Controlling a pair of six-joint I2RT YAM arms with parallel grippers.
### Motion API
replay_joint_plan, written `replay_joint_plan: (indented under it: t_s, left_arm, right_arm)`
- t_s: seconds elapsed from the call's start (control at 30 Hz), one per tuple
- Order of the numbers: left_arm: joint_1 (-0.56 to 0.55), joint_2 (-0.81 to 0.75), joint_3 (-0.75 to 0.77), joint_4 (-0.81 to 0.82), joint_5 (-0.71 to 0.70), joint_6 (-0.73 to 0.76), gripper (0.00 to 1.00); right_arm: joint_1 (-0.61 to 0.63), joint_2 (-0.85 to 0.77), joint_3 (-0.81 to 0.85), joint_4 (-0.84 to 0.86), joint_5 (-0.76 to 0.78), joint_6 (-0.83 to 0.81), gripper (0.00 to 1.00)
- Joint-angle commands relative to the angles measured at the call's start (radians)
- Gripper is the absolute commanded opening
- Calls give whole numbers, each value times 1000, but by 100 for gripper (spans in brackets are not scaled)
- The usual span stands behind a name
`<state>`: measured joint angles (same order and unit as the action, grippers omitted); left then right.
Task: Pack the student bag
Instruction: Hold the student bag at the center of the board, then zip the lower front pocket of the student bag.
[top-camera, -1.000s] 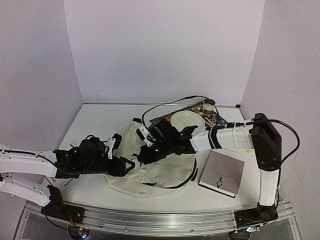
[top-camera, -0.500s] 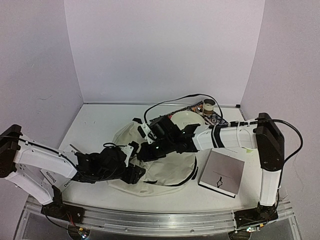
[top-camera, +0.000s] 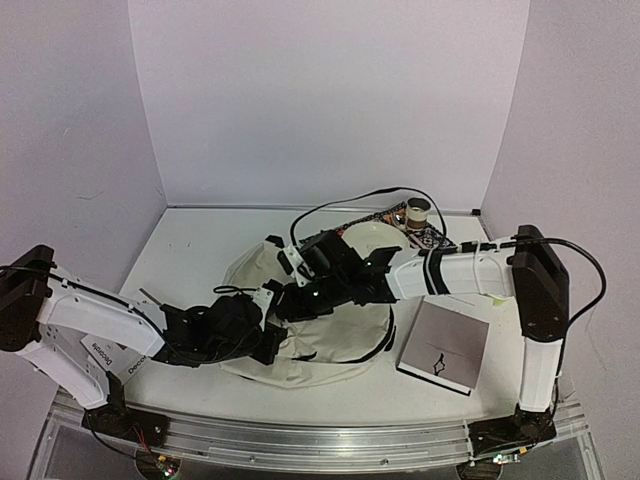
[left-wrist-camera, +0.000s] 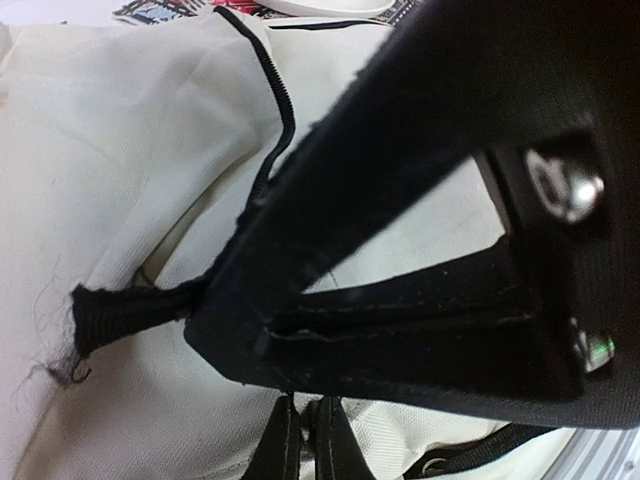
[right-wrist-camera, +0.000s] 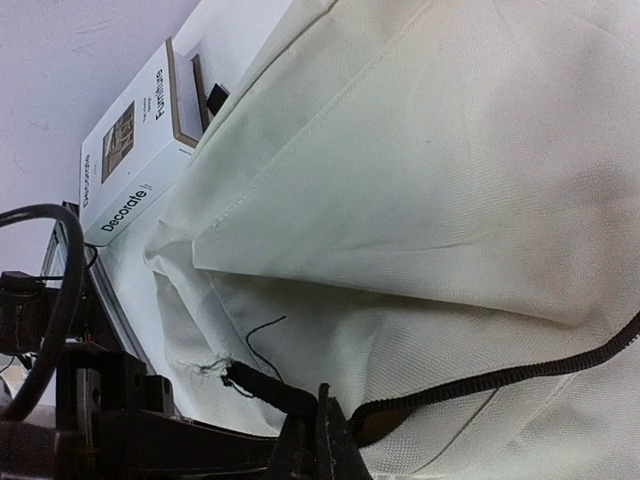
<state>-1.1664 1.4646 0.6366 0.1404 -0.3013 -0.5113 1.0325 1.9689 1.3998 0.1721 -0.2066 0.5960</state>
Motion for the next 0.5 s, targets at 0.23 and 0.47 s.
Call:
replay_joint_plan:
  t_s: [0.23, 0.47]
  left_arm:
    - [-21, -135, -89, 10, 102, -71, 0]
    - [-34, -208, -131, -14, 169, -91, 0]
  right_arm:
    - [-110, -83, 34, 13, 83, -42, 0]
    - [-203, -52, 52, 7, 125, -58, 0]
